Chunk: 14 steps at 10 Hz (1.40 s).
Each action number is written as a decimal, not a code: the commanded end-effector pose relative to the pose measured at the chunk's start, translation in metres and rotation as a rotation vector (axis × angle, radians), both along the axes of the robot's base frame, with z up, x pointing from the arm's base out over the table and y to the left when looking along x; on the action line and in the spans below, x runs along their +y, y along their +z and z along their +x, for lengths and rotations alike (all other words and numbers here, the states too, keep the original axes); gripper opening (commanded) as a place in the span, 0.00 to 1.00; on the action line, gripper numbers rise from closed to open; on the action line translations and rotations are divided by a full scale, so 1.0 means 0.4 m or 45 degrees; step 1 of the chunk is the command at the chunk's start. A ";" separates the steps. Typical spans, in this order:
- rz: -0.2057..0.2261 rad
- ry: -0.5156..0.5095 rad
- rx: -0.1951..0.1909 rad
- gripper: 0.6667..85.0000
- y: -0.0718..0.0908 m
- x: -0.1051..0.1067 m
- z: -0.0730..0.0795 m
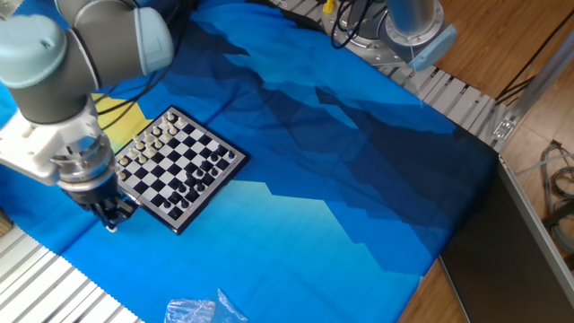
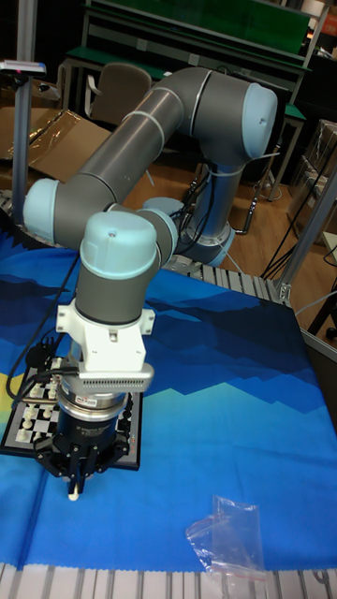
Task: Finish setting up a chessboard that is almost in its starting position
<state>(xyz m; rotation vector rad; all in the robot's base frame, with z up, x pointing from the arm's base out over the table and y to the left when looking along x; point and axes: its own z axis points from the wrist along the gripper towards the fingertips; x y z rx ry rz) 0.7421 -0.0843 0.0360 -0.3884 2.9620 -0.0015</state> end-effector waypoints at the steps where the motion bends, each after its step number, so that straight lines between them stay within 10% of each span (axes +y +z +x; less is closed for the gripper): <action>1: 0.012 -0.050 -0.022 0.06 0.067 -0.034 0.012; 14: -0.004 -0.115 -0.032 0.06 0.172 -0.143 0.001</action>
